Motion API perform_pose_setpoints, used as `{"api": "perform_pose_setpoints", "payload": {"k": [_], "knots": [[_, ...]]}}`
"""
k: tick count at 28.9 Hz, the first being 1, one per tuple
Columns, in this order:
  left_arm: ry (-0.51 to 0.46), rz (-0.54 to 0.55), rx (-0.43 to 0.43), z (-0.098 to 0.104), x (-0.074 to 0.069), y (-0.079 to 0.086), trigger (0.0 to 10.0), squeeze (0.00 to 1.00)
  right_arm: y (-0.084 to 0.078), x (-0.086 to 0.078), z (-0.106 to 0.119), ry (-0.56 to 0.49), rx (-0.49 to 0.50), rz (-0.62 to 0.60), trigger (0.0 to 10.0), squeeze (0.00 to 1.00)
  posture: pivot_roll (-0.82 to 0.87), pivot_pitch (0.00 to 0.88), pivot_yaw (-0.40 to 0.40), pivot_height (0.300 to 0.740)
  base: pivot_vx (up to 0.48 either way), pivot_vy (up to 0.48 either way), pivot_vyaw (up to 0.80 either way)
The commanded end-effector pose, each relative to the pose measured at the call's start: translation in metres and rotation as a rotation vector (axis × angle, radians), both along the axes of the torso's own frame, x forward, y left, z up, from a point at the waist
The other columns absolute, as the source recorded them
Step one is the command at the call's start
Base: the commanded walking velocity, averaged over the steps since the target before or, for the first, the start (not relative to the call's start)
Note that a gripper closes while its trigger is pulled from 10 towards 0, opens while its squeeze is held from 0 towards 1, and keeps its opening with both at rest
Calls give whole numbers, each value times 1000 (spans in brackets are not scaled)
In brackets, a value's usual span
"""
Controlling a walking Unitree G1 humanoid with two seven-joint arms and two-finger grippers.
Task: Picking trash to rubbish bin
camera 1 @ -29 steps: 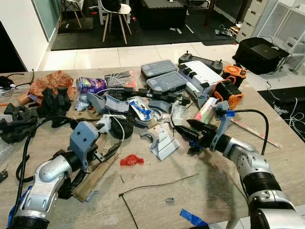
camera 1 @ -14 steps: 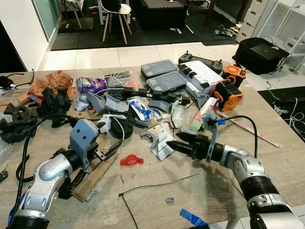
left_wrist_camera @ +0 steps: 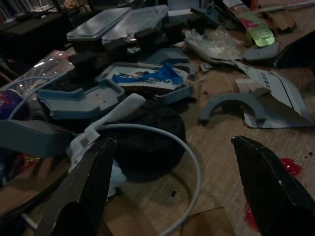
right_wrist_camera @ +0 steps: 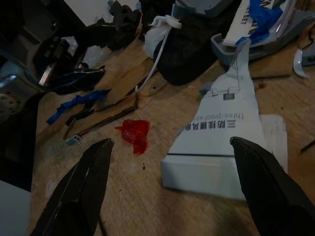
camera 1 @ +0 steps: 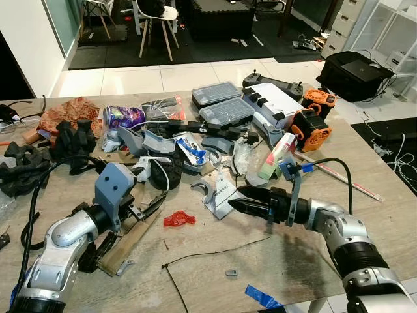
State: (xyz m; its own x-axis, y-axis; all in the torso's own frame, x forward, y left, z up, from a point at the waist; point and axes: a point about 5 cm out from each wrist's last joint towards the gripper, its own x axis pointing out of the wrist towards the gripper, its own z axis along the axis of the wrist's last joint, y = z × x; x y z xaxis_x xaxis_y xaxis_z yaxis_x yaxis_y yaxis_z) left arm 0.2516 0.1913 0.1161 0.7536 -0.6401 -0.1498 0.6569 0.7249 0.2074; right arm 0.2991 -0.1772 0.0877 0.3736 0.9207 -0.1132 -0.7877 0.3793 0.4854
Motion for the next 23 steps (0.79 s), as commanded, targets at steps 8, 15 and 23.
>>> {"api": "perform_pose_setpoints", "payload": {"k": [8, 15, 23], "knots": [[-20, -1, -28, 15, 0, 4, 10000, 0, -13, 20, 9, -59, -54, -131, 10000, 0, 51, 0, -3, 740, 0, 0, 0], [-53, -38, -120, 39, 5, -5, 10000, 0, -17, 43, 32, -102, -59, -198, 10000, 0, 60, 0, -2, 740, 0, 0, 0], [-59, -114, -92, 48, 13, -17, 10000, 0, -8, 44, 18, -69, -101, -232, 10000, 0, 65, 0, 11, 740, 0, 0, 0]]}}
